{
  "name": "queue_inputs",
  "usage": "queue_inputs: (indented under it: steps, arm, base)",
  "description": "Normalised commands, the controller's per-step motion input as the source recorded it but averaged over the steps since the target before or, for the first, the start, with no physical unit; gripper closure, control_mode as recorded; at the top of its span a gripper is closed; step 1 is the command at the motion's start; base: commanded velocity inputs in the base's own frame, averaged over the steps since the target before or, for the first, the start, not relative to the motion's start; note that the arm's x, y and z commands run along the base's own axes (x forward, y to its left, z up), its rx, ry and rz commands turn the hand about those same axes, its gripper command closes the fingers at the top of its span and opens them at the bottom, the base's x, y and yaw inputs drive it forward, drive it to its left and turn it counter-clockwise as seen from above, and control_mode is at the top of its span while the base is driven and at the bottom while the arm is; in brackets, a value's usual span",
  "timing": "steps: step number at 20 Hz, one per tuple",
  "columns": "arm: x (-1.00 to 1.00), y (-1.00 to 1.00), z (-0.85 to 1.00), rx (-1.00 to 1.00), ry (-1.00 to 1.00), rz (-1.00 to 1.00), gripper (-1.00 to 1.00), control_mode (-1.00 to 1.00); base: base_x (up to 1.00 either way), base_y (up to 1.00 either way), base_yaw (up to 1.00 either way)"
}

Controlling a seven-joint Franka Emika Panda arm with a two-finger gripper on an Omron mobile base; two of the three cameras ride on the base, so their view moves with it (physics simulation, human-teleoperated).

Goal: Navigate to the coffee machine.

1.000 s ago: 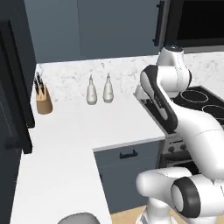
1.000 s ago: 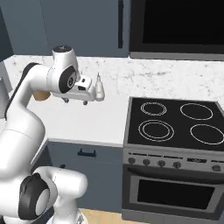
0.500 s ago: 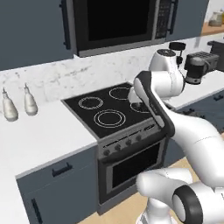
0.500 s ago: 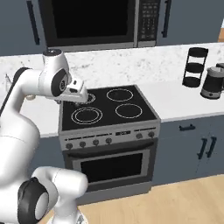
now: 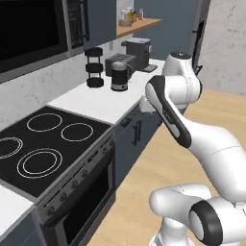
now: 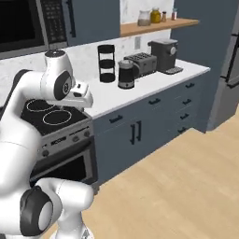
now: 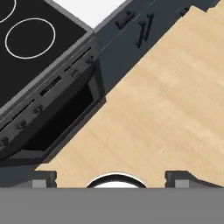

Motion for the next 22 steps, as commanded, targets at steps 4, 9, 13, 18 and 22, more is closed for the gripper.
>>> queue_inputs:
  steps: [4, 9, 13, 18, 22]
  arm:
    - [0.00, 0.00, 0.00, 0.00, 0.00, 0.00, -1.00, 1.00]
    - [0.00, 0.00, 0.00, 0.00, 0.00, 0.00, -1.00, 1.00]
    - [0.00, 0.00, 0.00, 0.00, 0.00, 0.00, -1.00, 1.00]
    - [0.00, 0.00, 0.00, 0.00, 0.00, 0.00, -1.00, 1.00]
    - [0.00, 0.00, 0.00, 0.00, 0.00, 0.00, -1.00, 1.00]
  base:
    - [0.02, -0.31, -0.73]
    - [0.16, -0.39, -0.63]
    - [0.22, -0.47, -0.64]
    - [0.37, -0.27, -0.58]
    - [1.00, -0.07, -0.33]
